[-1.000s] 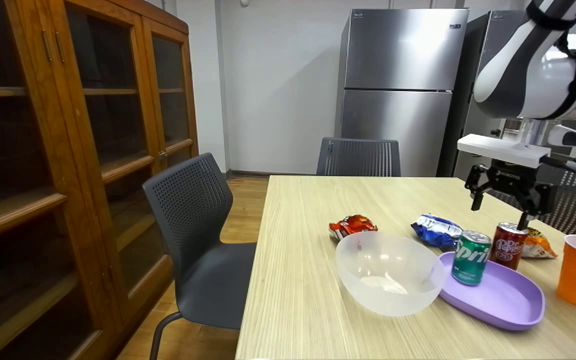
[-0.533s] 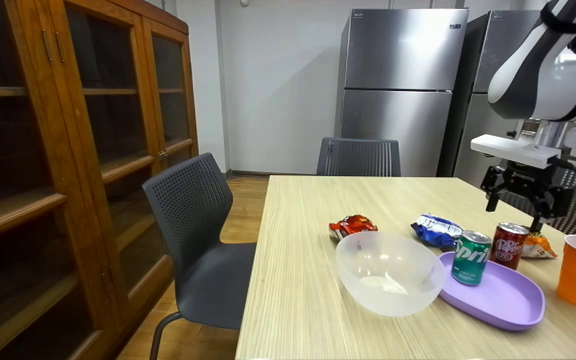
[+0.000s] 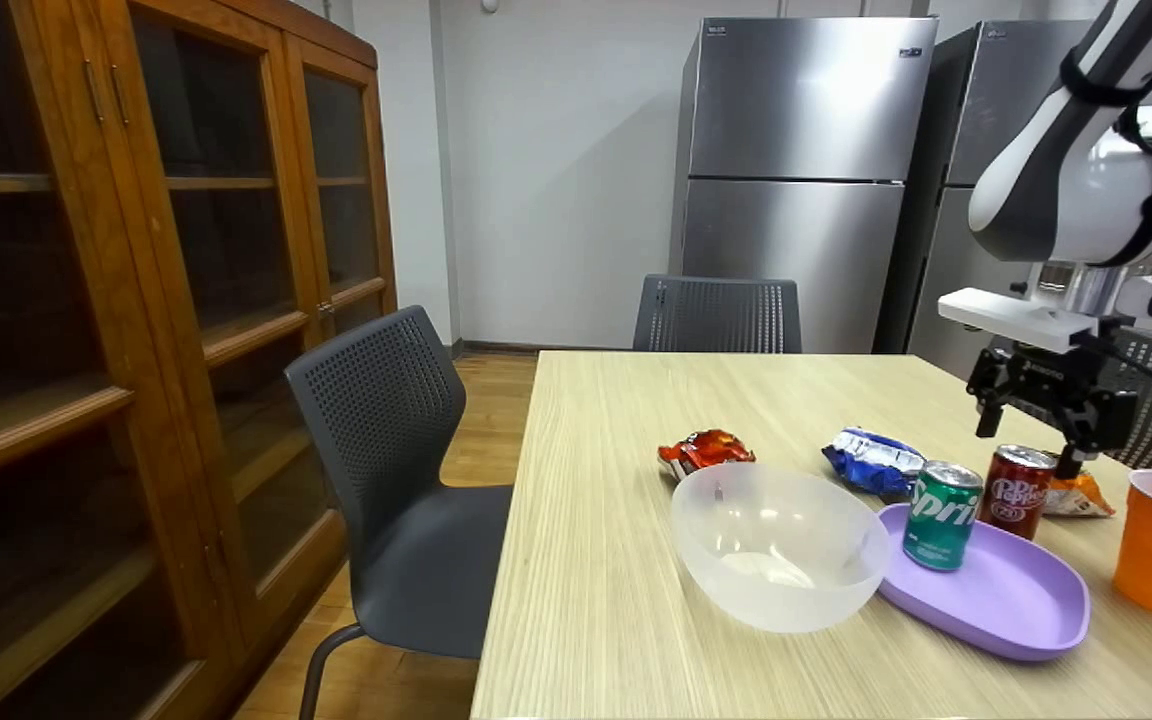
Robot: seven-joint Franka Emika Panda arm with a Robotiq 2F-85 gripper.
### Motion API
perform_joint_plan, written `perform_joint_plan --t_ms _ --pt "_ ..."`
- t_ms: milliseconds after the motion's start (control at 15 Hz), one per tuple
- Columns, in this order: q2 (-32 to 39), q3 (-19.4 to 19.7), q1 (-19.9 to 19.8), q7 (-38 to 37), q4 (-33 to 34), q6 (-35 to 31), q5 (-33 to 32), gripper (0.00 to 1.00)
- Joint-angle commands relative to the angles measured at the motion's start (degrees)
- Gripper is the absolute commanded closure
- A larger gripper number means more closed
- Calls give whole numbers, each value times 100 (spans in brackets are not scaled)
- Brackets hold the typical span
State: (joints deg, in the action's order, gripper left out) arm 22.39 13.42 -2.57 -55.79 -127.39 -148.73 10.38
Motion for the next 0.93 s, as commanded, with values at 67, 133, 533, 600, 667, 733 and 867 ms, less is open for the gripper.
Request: perform_joint_plan --t_ms 67,133,533,600,667,733,867 --pt "361 -51 -131 -157 382 68 234 0" --pt "413 -52 -145 -156 425 66 275 0" --pt "643 -47 -172 -170 649 95 410 0" --pt "659 -50 -162 -159 663 81 409 25" --pt "664 -54 -160 -161 672 71 420 28" --pt "677 -54 -158 -161 689 70 422 34" --pt "682 -52 -144 -168 705 59 417 51"
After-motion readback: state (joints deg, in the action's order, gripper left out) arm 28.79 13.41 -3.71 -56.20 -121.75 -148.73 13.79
